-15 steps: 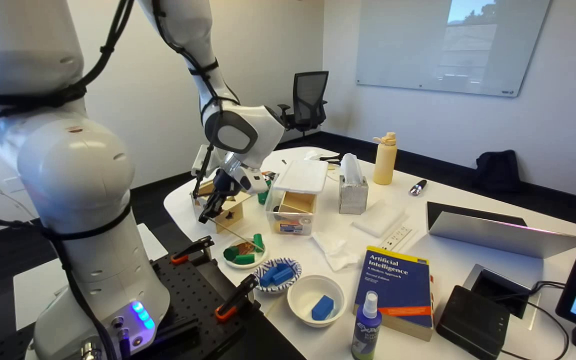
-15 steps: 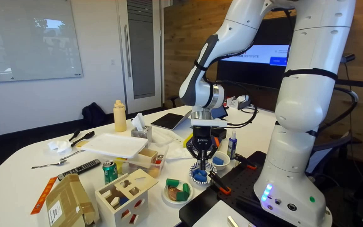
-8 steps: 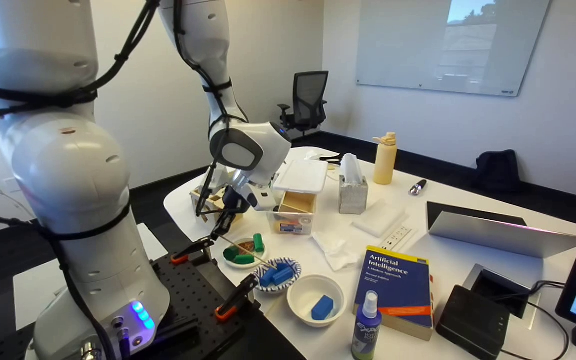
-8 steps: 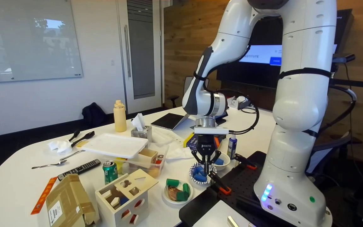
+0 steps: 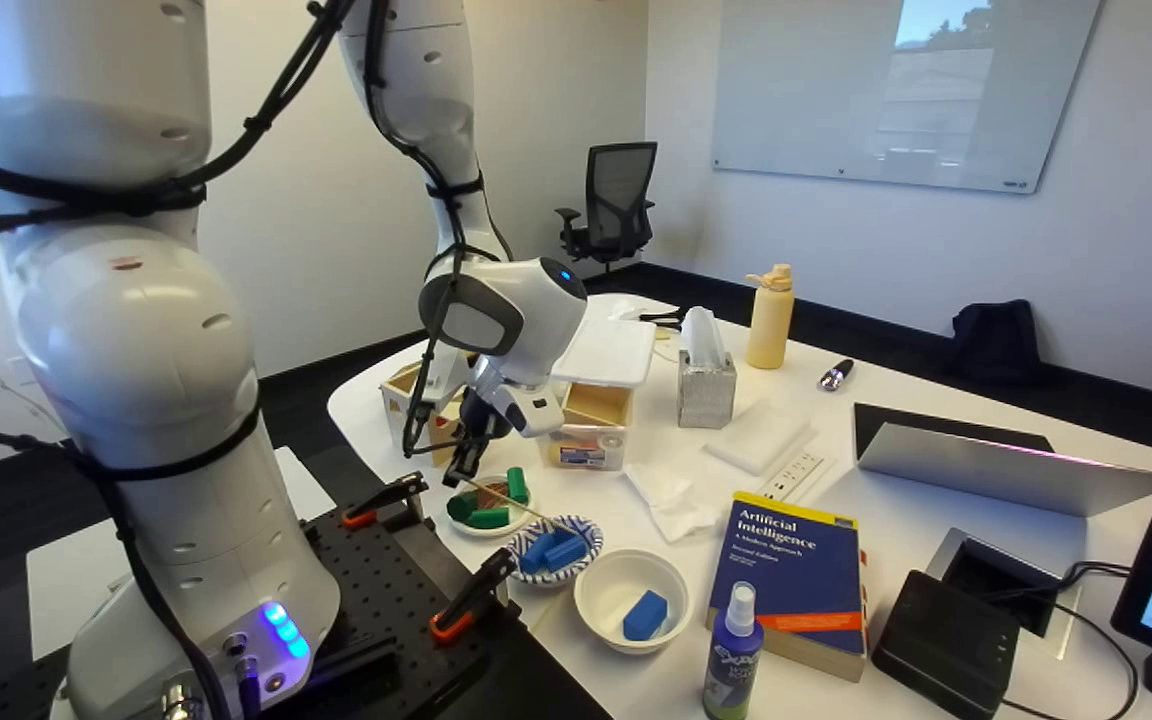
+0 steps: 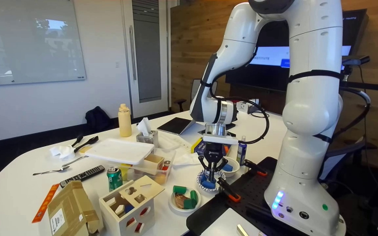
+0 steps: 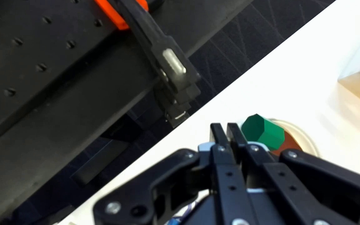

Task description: Pick up the stick and stir in the bowl

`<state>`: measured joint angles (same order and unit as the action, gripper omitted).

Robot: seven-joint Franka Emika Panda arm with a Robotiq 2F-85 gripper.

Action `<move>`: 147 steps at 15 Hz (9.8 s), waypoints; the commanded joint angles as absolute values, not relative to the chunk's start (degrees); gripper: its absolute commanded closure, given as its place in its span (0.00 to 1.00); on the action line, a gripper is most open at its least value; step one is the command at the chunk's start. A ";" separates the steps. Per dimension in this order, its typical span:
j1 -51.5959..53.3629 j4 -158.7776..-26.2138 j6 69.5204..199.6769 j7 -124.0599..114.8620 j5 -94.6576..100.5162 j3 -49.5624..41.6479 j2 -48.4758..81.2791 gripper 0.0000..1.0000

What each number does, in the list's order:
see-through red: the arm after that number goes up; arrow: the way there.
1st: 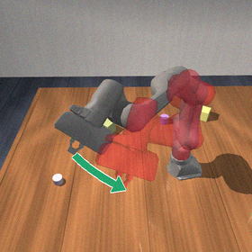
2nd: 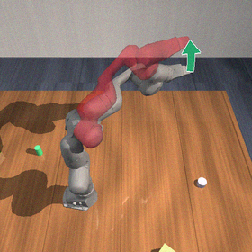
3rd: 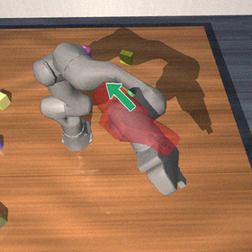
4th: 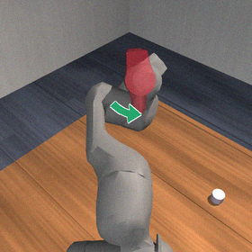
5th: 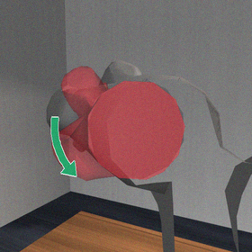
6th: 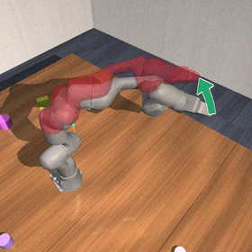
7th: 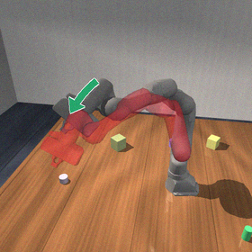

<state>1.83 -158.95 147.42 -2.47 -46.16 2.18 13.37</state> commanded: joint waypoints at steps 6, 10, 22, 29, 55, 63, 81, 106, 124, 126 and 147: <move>0.19 -158.42 148.43 15.06 -66.97 6.58 13.24 0.98; 1.57 -158.89 149.36 19.46 -76.77 7.87 14.25 0.98; 9.35 -159.10 157.07 18.10 -93.36 15.19 13.94 0.98; 9.63 -158.84 161.61 19.61 -100.90 16.27 15.99 0.98; 3.66 -159.02 164.07 18.13 -94.05 11.09 16.02 0.98; 2.14 -159.78 161.28 23.80 -99.18 11.10 13.67 0.98; 0.46 -158.83 153.50 18.95 -89.38 12.99 10.41 0.98; -10.15 -155.21 117.57 6.60 -67.42 -10.61 13.08 0.98; -12.02 -152.82 117.68 9.99 -70.52 -13.63 19.13 0.98; -12.05 -152.72 117.58 12.31 -72.12 -13.54 19.04 0.98; -11.31 -155.03 122.66 12.45 -75.80 -16.98 19.75 0.98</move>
